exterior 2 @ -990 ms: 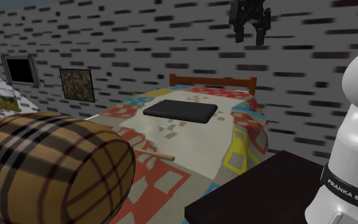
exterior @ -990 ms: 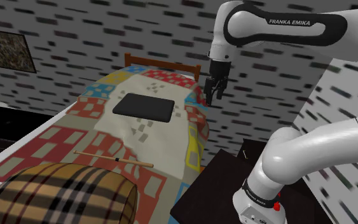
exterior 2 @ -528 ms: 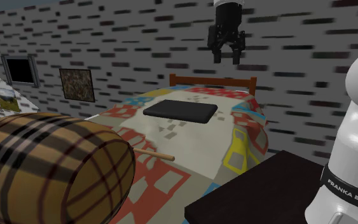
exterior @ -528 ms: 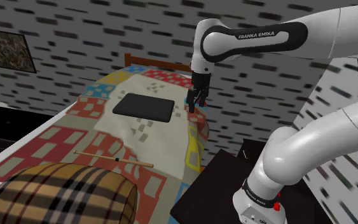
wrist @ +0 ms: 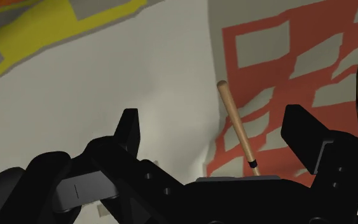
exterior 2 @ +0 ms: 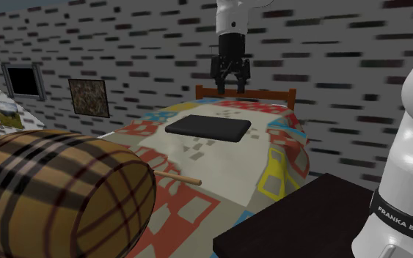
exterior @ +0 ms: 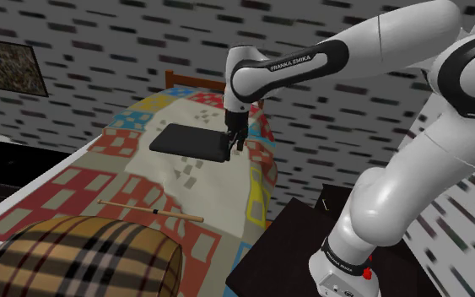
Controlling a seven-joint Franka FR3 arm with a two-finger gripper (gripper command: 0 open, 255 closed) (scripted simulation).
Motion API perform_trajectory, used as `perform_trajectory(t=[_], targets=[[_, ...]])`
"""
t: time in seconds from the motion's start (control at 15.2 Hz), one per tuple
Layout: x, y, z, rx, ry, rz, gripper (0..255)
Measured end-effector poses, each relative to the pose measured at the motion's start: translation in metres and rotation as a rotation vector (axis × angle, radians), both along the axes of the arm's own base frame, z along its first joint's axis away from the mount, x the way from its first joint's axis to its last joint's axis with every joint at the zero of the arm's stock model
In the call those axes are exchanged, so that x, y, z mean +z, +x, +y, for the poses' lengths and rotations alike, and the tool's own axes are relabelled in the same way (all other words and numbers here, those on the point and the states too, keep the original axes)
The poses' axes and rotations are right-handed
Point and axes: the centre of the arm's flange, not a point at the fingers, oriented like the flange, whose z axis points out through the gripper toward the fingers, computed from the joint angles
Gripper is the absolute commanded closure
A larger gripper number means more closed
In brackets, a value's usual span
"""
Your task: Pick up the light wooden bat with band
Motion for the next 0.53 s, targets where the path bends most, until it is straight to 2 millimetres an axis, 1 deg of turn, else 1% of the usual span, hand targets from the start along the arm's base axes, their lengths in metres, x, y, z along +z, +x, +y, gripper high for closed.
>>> perform_trajectory(t=[0.07, 0.2, 0.26, 0.46, 0.53], targets=[[-0.008, 0.009, 0.008, 0.013, 0.0, -0.002, 0], [-0.026, 0.027, 0.016, 0.039, 0.001, -0.006, 0], [-0.036, 0.036, 0.025, 0.052, 0.001, -0.008, 0], [-0.058, 0.057, 0.042, 0.09, 0.001, -0.014, 0], [-0.067, 0.068, 0.048, 0.104, 0.002, -0.016, 0]])
